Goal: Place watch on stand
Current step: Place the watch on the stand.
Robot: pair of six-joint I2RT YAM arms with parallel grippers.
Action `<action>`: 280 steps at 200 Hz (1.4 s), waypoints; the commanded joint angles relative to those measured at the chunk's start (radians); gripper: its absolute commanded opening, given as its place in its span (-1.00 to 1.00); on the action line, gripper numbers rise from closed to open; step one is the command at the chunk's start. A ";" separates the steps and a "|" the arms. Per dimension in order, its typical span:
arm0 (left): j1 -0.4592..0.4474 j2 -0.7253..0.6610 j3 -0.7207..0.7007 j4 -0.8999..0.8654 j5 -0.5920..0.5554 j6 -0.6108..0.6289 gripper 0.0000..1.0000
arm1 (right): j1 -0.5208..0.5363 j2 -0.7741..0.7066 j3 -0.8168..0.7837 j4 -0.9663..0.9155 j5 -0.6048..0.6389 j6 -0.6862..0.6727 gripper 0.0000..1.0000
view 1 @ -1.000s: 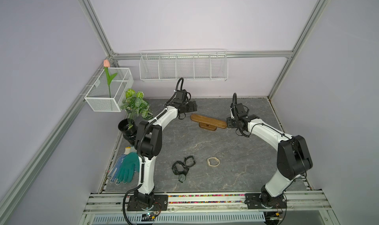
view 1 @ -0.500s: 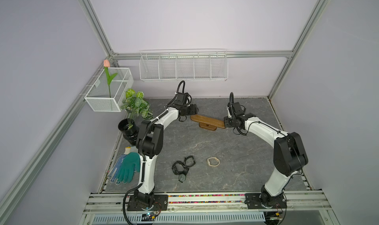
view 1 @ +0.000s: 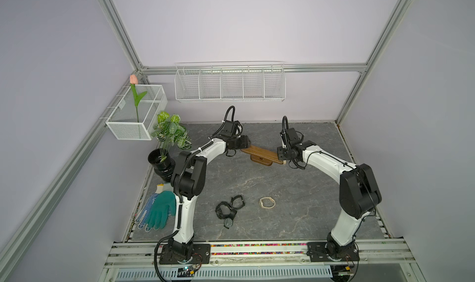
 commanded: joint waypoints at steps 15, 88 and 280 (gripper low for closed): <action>-0.025 -0.058 -0.075 0.007 -0.012 -0.002 0.20 | 0.009 -0.009 0.002 -0.029 0.041 0.031 -0.43; -0.045 -0.125 -0.173 0.057 -0.028 -0.022 0.20 | 0.050 -0.062 -0.046 -0.010 0.056 0.055 -0.37; -0.088 -0.234 -0.298 0.086 -0.100 -0.108 0.28 | 0.141 0.045 0.049 -0.008 0.053 0.038 -0.32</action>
